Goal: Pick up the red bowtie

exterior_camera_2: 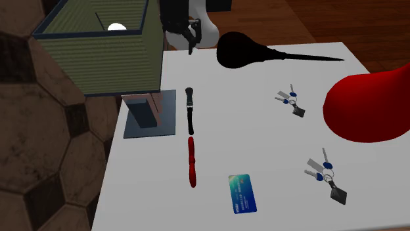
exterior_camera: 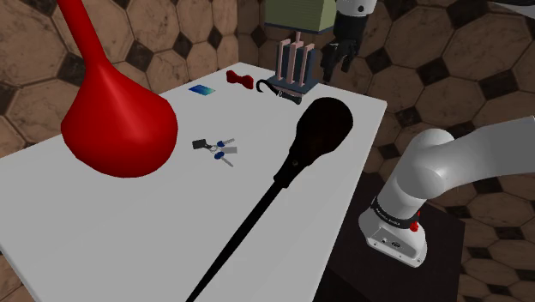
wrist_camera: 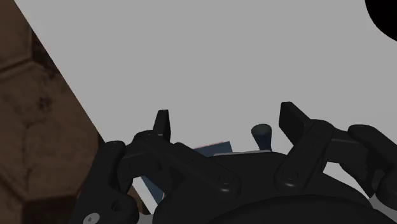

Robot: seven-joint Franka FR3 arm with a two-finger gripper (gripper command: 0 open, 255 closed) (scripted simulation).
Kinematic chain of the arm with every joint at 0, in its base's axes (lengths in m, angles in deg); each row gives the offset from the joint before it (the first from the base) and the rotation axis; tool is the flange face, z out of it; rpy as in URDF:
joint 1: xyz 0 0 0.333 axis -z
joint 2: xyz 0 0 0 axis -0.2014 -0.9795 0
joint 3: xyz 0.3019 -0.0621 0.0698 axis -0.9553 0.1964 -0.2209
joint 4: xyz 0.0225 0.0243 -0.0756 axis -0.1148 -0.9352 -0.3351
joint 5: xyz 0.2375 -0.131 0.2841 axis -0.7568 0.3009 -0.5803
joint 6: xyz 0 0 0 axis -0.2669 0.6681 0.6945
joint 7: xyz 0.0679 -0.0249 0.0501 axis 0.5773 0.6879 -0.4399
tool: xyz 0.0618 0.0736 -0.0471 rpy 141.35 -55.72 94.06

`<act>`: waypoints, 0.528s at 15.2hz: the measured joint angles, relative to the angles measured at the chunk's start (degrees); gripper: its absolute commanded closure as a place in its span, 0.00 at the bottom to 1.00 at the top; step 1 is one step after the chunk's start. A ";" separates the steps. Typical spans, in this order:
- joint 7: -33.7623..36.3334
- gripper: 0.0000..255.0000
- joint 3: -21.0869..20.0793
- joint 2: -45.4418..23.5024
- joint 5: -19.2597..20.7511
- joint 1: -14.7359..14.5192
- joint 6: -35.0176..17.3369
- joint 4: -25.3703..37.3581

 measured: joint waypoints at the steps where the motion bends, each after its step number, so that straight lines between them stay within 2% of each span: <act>1: 0.00 0.00 0.00 0.00 0.00 0.00 0.00 0.00; 8: -2.20 0.00 0.50 -13.10 -0.59 -0.92 -5.99 7.18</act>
